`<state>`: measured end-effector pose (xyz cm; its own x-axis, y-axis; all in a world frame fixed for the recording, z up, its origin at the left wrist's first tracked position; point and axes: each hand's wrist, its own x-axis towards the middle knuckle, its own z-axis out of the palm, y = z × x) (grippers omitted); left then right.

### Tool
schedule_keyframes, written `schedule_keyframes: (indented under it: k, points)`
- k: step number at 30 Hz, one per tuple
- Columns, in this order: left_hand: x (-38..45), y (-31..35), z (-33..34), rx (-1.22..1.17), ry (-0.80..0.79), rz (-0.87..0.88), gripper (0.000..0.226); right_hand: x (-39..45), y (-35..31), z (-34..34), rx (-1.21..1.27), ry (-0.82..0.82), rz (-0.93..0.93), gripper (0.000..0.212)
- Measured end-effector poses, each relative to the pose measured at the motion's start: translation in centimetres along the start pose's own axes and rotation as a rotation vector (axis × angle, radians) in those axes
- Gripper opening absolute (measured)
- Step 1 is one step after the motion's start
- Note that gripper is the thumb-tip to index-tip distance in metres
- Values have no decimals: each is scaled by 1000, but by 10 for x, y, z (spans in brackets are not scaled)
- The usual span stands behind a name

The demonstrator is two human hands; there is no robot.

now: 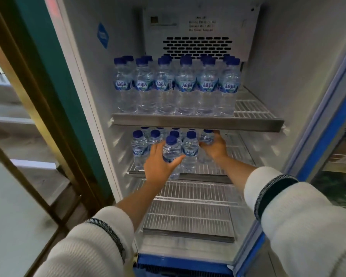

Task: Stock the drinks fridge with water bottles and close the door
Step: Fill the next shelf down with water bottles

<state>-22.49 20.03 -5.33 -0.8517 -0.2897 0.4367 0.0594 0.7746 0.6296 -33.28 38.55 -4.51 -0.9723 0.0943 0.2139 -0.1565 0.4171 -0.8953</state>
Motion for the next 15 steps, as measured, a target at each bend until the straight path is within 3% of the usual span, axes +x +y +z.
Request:
schedule_keyframes:
  k: [6,8,15]
  points:
    - [6,-8,6,22,33,40,100,3,18,-2,-43,-146,50,86]
    - [6,-10,8,26,41,61,103,-2,30,-1,-123,-194,87,84]
    - [4,-11,8,34,62,83,101,-3,45,10,-145,-108,128,70]
